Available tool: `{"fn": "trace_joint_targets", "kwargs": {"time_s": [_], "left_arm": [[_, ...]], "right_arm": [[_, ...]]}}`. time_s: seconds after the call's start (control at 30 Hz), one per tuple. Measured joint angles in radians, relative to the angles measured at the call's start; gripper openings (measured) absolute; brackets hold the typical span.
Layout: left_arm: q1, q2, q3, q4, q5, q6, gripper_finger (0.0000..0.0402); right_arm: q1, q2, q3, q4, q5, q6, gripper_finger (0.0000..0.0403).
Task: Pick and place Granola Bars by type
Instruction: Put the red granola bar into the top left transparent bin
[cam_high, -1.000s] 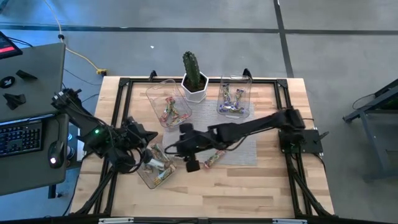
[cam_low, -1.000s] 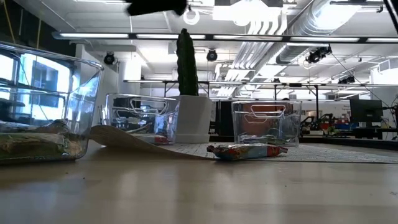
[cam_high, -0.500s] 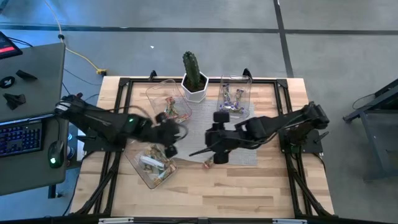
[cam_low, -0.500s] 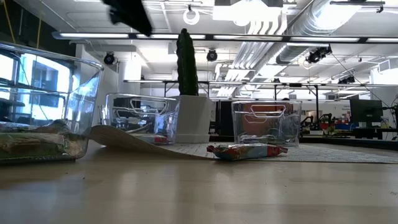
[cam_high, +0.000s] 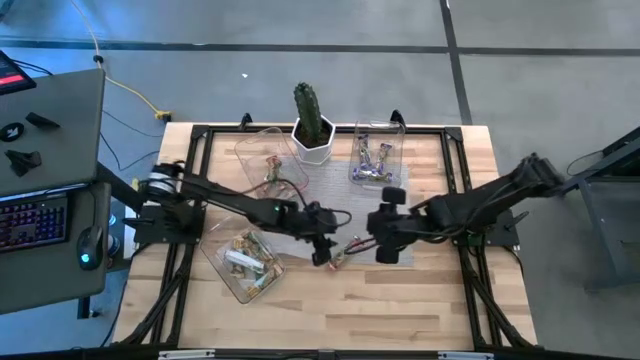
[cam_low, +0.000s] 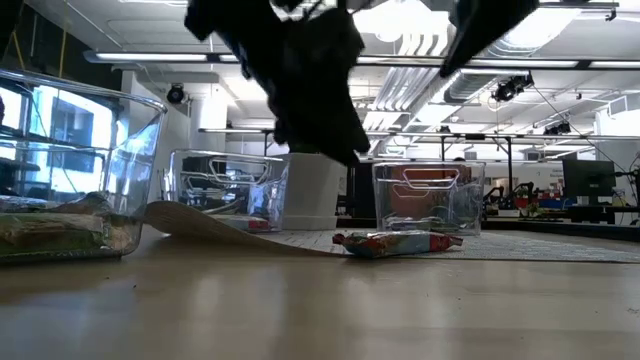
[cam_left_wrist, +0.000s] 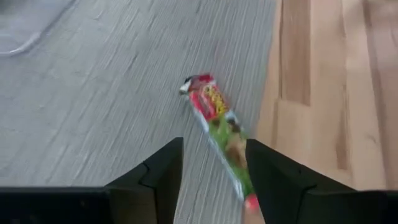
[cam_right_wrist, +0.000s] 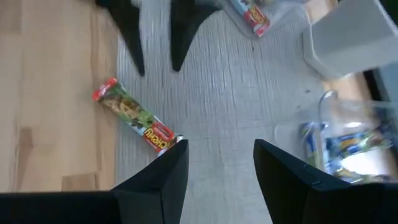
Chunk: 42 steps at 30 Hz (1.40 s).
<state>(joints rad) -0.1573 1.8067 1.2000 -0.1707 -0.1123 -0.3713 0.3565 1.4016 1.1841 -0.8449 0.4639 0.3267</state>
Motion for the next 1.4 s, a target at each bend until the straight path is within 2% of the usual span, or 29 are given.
{"fn": "trace_joint_targets", "kwargs": {"time_s": [0.17,0.37,0.5,0.63,0.77,0.9,1.0,1.17,1.27,1.4], "left_arm": [[0.0,0.085,0.006,0.11,-0.001,-0.026,0.0172],[-0.003,0.138,0.005,0.15,0.0,-0.034,0.0172],[-0.026,0.179,0.005,0.164,0.024,-0.056,0.0172],[-0.046,0.208,0.005,0.175,-0.017,-0.061,0.0172],[-0.047,0.219,0.006,0.189,-0.026,-0.061,0.0172],[-0.046,0.218,0.006,0.183,-0.019,-0.088,0.0172],[-0.046,0.218,0.006,0.185,-0.012,-0.098,0.0172],[-0.046,0.218,0.006,0.188,0.02,-0.108,0.0169],[-0.046,0.219,0.006,0.188,0.031,-0.135,0.0149],[-0.046,0.218,0.006,0.195,0.033,-0.161,0.0096]], "right_arm": [[0.0,-0.166,-0.275,0.287,0.01,0.058,0.0165],[-0.005,-0.299,-0.592,0.755,0.101,0.009,0.0165],[-0.012,-0.338,-0.782,1.085,0.109,-0.086,0.0165],[-0.021,-0.342,-0.939,1.354,0.125,-0.178,0.0165],[-0.024,-0.342,-1.07,1.564,0.177,-0.176,0.0165],[-0.024,-0.343,-1.172,1.689,0.192,-0.083,0.0165],[-0.024,-0.341,-1.174,1.635,0.191,-0.042,0.0165],[-0.024,-0.334,-1.174,1.638,0.191,-0.077,0.0165],[-0.024,-0.334,-1.174,1.637,0.191,-0.081,0.0165],[-0.024,-0.334,-1.173,1.636,0.172,-0.081,0.0165]]}}
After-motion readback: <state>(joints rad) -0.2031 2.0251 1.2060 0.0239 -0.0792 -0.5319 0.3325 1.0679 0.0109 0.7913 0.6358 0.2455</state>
